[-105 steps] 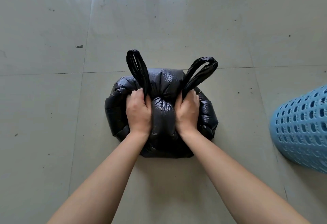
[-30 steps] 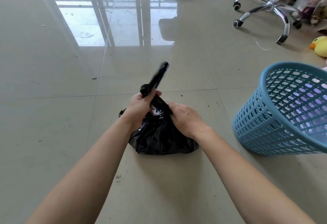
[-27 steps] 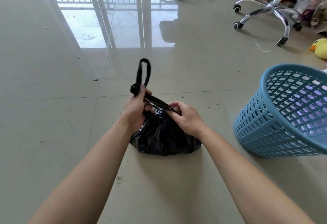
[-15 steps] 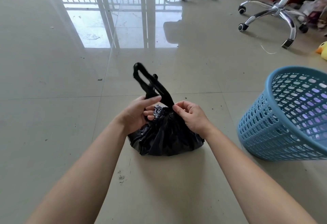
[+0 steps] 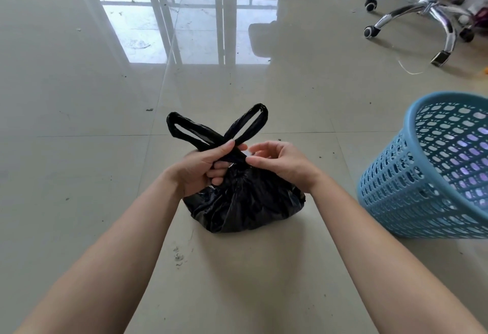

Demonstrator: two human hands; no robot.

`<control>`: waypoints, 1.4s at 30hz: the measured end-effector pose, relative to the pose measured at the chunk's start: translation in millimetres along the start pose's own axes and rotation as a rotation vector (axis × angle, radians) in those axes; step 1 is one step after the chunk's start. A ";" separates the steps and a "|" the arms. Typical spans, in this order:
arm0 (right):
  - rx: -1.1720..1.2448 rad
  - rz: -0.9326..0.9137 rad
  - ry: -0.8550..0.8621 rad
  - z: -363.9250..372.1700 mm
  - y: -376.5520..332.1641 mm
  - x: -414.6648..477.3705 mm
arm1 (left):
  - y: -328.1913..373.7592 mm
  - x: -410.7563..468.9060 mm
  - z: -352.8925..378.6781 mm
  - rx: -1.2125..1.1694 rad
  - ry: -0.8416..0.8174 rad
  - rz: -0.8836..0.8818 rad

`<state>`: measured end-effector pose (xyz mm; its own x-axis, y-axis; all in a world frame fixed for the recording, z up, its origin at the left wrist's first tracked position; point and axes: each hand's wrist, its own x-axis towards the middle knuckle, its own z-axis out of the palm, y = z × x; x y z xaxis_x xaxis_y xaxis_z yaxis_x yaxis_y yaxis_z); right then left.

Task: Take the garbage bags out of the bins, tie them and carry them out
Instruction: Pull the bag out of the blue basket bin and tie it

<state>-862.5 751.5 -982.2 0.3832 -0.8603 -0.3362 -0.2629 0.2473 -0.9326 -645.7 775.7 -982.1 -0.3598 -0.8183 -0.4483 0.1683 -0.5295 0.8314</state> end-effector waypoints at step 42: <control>0.037 0.134 0.311 3.7 -19.7 12.0 | -7.8 17.6 8.3 0.013 0.178 0.289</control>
<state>-849.5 737.9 -968.3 0.0580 -0.9124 -0.4051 -0.2579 0.3784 -0.8890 -661.0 767.3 -993.8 -0.1324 -0.9610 -0.2427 0.2274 -0.2678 0.9363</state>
